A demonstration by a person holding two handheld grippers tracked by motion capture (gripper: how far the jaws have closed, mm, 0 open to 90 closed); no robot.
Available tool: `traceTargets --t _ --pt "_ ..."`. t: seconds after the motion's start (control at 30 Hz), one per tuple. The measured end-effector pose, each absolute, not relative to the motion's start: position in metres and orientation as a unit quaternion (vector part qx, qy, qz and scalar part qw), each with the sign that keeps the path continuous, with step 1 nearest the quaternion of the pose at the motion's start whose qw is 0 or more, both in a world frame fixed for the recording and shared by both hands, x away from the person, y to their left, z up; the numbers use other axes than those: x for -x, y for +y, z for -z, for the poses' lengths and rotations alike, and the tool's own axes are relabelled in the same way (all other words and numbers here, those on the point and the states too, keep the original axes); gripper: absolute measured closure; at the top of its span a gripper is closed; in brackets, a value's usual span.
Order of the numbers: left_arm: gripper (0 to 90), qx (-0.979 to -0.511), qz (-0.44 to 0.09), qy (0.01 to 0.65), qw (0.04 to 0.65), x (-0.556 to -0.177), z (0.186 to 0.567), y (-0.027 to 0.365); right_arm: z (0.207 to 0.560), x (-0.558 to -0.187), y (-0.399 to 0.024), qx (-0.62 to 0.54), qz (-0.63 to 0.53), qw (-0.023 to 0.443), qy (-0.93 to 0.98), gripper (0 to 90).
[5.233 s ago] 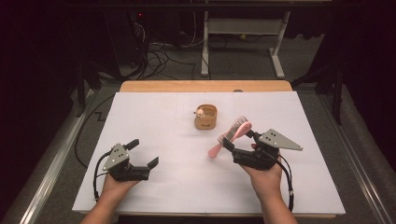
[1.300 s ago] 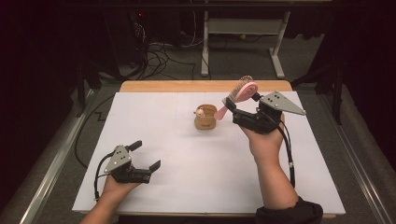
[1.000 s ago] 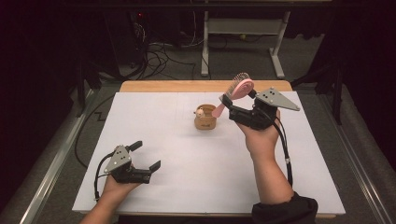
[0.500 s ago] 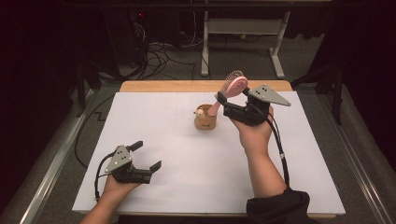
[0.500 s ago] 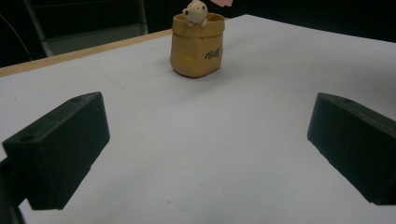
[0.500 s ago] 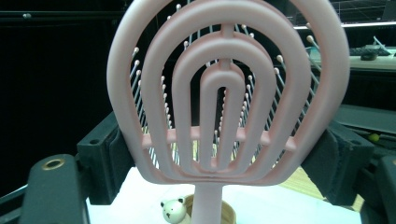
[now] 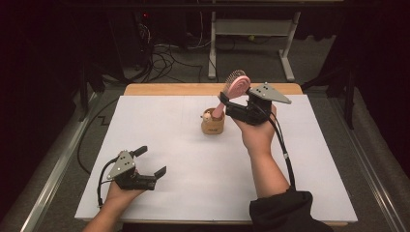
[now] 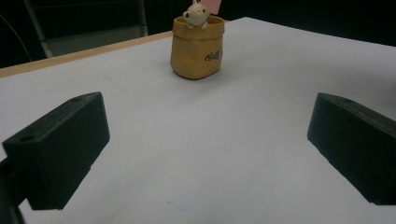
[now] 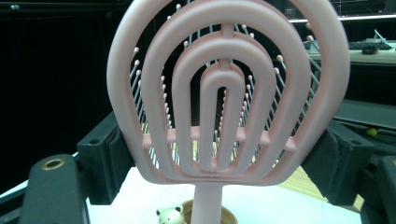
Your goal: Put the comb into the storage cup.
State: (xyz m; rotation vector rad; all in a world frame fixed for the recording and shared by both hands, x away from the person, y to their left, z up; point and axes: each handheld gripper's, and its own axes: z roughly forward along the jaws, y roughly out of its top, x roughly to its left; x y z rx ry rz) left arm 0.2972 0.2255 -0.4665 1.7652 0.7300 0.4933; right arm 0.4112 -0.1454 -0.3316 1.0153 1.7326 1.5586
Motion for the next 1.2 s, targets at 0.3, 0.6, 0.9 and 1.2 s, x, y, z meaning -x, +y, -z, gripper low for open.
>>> traceTargets --t 0.3,0.6,0.9,1.2 --pt "0.0 -0.744 -0.206 0.312 0.554 -0.299 0.467 0.227 0.335 -0.421 -0.138 -0.382 -0.579 0.296 0.657 20.2" --pt "0.0 -0.747 -0.206 0.31 0.551 -0.298 0.467 0.227 0.341 -0.425 -0.137 -0.389 -0.574 0.293 0.658 20.2" --pt "0.0 -0.747 -0.205 0.309 0.552 -0.298 0.467 0.227 0.348 -0.428 -0.133 -0.394 -0.569 0.292 0.66 20.2" --pt "0.0 -0.747 -0.204 0.31 0.551 -0.298 0.467 0.227 0.357 -0.433 -0.129 -0.397 -0.564 0.29 0.663 20.2"
